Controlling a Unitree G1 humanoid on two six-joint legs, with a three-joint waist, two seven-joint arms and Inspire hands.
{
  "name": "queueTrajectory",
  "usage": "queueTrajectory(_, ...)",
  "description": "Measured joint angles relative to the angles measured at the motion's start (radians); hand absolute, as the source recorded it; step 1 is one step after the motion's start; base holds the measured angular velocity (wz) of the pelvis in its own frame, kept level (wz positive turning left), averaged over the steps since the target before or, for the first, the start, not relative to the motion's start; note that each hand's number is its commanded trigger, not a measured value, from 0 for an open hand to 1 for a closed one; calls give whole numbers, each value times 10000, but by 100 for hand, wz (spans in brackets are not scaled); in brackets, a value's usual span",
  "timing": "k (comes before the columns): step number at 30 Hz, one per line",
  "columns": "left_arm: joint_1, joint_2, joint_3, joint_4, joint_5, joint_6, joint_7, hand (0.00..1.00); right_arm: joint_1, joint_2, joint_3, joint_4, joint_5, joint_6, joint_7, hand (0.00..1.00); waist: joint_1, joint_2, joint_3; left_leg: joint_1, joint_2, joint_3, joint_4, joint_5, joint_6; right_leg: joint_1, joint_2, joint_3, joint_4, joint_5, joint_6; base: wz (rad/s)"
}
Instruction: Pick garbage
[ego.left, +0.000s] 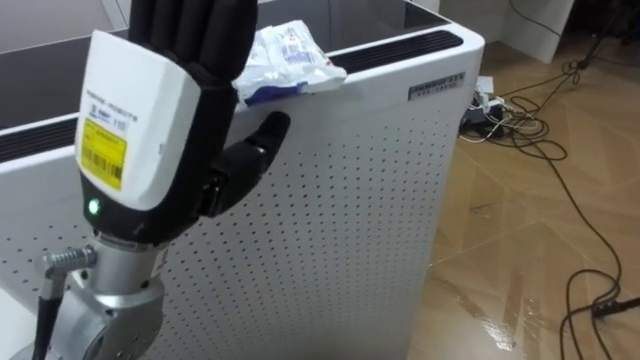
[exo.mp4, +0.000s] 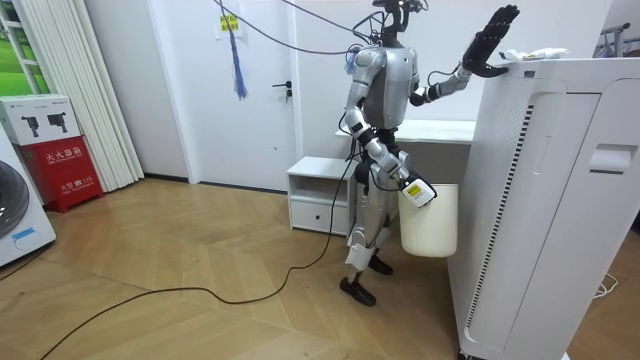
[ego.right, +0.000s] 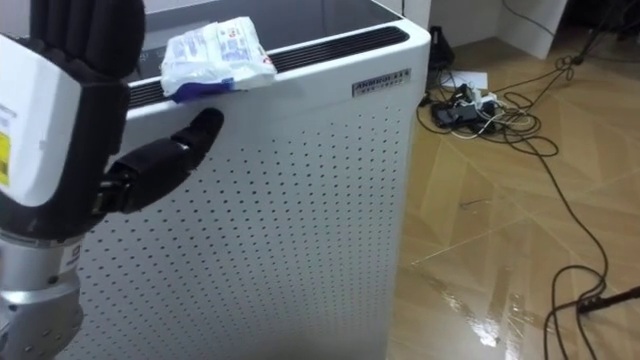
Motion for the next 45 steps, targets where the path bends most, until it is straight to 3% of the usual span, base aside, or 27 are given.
queueTrajectory(3,0,3,-1,38,0,17,-270,0,-1,-13,-8,-4,0,77,3,100,0,15,2,24,-4,18,1,0,0,38,0,33,-11,0,0,0)
queueTrajectory(4,0,3,-1,38,-1,23,-337,6,-1,-18,-9,-6,0,77,2,100,0,17,3,25,-4,24,2,0,0,38,0,38,-9,0,0,0)
queueTrajectory(7,1,3,-18,41,-1,114,-640,100,-1,-47,-14,-50,-1,82,3,100,0,44,1,25,-1,32,-1,0,0,33,7,49,1,5,6,0)
queueTrajectory(14,2,8,-235,44,3,459,-1296,100,-1,-61,-90,-371,8,214,-2,100,-11,167,-26,35,6,38,-5,0,0,33,19,56,33,11,7,0)
queueTrajectory(19,9,-2,-641,80,6,903,-1877,100,-11,-31,-90,-371,9,344,10,100,-5,157,-20,-24,4,114,-45,3,6,-94,28,118,89,9,10,-4)
queueTrajectory(26,-479,-15,-624,220,-13,1503,-1878,100,-22,-111,-85,-590,2,1141,-13,100,-71,203,-64,114,1,295,-122,11,19,-88,22,214,147,1,21,-7)
queueTrajectory(30,-472,-13,-623,389,-17,1728,-1998,100,8,-241,-85,-1056,2,1369,-62,100,-205,248,-92,229,-4,302,-138,11,19,15,15,213,130,-3,27,0)
queueTrajectory(34,-486,-14,-647,411,-11,1921,-2169,100,6,-249,-86,-1341,6,1369,-133,100,-249,267,-97,347,1,301,-177,14,20,62,21,203,132,-19,25,0)
queueTrajectory(41,-518,-12,-651,223,-96,1929,-2170,100,6,-241,15,-1447,20,1369,-393,100,-233,204,-64,328,0,322,-178,16,21,54,21,209,129,-24,31,0)
queueTrajectory(45,-539,-10,-591,-148,-1030,2037,-2429,100,7,-292,13,-1428,21,1368,-322,100,-250,32,-13,312,1,310,-195,16,21,14,22,209,108,-35,36,0)
